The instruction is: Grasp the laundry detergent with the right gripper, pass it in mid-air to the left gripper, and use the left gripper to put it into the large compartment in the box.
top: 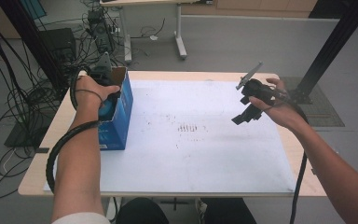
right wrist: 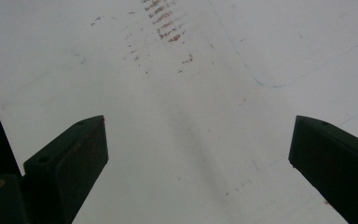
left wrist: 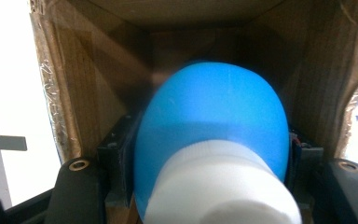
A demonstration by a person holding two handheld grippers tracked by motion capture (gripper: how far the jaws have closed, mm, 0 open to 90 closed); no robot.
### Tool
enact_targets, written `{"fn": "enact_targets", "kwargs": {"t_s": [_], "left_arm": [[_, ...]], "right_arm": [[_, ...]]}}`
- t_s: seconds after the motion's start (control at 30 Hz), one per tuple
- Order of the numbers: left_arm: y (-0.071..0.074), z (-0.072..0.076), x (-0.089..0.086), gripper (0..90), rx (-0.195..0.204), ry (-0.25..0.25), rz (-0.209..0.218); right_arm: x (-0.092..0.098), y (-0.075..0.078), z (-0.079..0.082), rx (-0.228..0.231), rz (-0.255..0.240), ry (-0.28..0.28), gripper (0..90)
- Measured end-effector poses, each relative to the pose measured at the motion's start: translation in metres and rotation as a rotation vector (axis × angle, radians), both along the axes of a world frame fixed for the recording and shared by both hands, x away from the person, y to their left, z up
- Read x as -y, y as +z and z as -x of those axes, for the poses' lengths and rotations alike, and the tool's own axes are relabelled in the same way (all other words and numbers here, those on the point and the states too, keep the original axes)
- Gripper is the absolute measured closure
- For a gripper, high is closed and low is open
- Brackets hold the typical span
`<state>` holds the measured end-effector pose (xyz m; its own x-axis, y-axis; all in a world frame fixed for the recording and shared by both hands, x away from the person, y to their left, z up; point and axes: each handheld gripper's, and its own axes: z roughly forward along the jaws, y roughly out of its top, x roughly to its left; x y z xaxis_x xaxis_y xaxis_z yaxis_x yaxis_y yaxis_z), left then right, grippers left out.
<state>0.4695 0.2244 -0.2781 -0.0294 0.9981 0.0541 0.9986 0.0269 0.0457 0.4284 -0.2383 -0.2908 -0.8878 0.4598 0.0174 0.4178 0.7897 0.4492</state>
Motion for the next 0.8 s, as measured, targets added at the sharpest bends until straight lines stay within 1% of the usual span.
{"fn": "enact_targets", "kwargs": {"t_s": [0.8], "left_arm": [[-0.0006,-0.0011,0.0002,35.7,0.004,0.005,-0.001]], "right_arm": [[0.0029,0.0018,0.0002,0.005,0.000,-0.007,4.6]]}}
